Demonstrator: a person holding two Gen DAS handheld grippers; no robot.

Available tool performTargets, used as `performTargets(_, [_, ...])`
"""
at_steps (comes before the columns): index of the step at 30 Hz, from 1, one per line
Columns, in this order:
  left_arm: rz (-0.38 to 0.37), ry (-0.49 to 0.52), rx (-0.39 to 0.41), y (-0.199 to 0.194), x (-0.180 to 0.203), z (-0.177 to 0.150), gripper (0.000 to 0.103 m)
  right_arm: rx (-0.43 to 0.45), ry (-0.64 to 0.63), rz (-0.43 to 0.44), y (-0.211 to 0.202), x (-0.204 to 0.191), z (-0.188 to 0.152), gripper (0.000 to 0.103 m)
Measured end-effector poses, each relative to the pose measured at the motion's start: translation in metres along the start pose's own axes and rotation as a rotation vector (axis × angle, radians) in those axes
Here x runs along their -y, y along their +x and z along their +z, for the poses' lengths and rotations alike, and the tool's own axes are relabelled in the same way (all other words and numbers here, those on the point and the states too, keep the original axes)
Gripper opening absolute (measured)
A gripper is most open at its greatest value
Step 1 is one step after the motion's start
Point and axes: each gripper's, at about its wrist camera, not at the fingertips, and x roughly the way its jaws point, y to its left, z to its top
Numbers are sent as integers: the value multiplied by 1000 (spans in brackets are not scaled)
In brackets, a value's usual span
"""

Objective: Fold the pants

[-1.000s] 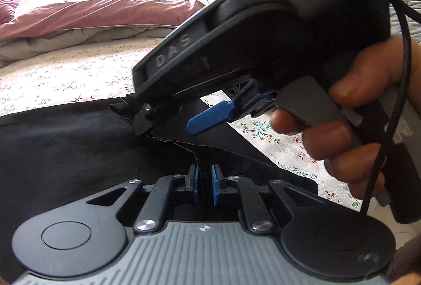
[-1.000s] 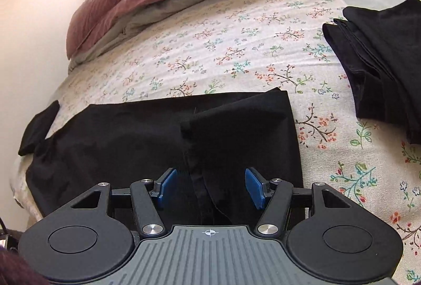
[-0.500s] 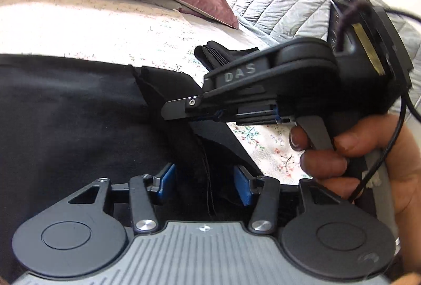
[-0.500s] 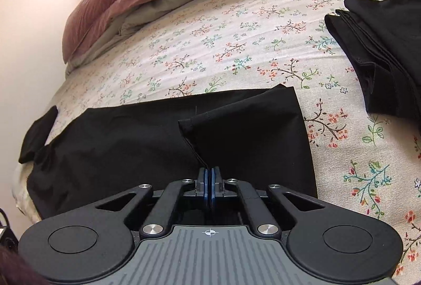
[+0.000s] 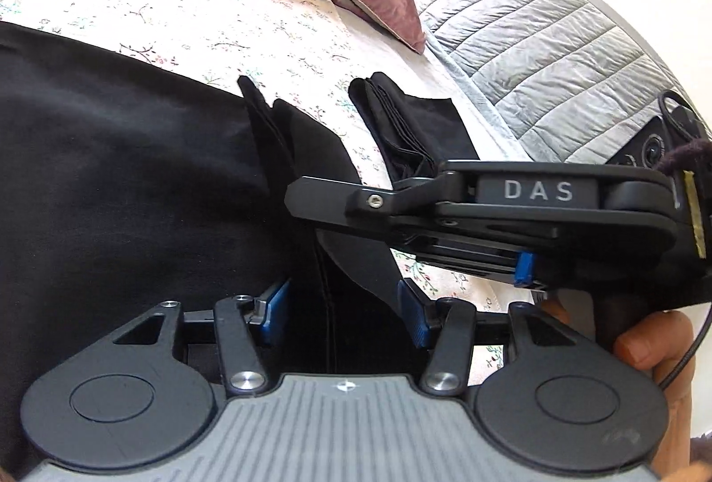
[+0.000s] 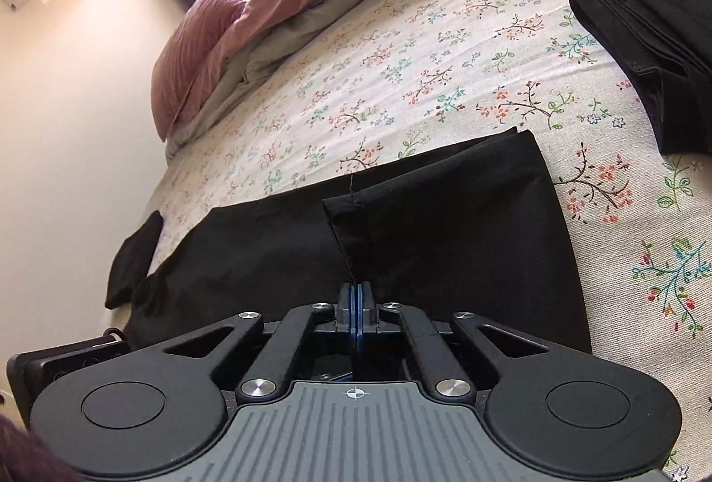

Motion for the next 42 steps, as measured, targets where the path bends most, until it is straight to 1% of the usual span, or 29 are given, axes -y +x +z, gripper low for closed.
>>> performTargets(1, [6,-12,2,1,0,-5,63,2,1,-3,0,0,1,1])
performTargets(2, [10,-33,3,5,-4,-5,61,3,5,-4,0,1,1,1])
performTargets(4, [5,-58,7,10,-5,-3,60,5,10,-7,0,2,1,1])
performTargets(6, [19,-42,13,7,0,-4,59,7,14,-10,0,3,1,1])
performTargets(7, [42,-22,13,8,3,-3,49,6,16,-13,0,4,1,1])
performTargets(8, [72,-1,7,10,8,-1,29,6,13,-22,0,4,1,2])
performTargets(9, [102,15,-5,14,10,0,18,8,9,-32,-1,4,1,7])
performTargets(10, [118,16,-13,16,9,1,12,10,11,-40,-2,4,1,9])
performTargets(11, [116,8,-14,16,8,1,11,15,10,-50,-4,4,1,9])
performTargets(12, [111,0,-13,14,4,1,11,22,7,-51,-7,4,2,13])
performTargets(13, [122,1,-8,11,1,2,11,31,1,-47,-10,5,2,21])
performTargets(14, [140,8,-4,6,-2,1,11,43,-3,-43,-15,5,1,27])
performTargets(15, [156,13,-4,3,-4,2,11,57,-7,-43,-19,5,1,44])
performTargets(16, [172,18,-8,-1,-6,4,11,75,-15,-45,-23,5,1,57])
performTargets(17, [195,26,-12,-5,-10,6,11,90,-25,-55,-27,4,0,60])
performTargets(19, [252,63,-2,-18,-15,11,11,104,-35,-77,-32,3,0,60])
performTargets(22, [336,121,19,-40,-27,20,11,101,-32,-110,-30,3,-1,60])
performTargets(25, [412,139,30,-64,-47,30,11,81,-43,-132,-23,-1,-2,60])
performTargets(30, [520,127,51,-105,-85,44,11,44,-101,-155,-5,-18,-7,62])
performTargets(34, [582,108,71,-138,-114,51,11,25,-152,-169,11,-38,-12,66])
performTargets(38, [638,88,91,-171,-141,55,11,5,-208,-188,29,-59,-16,67])
performTargets(42, [678,49,111,-203,-169,59,11,-16,-271,-202,51,-83,-21,68])
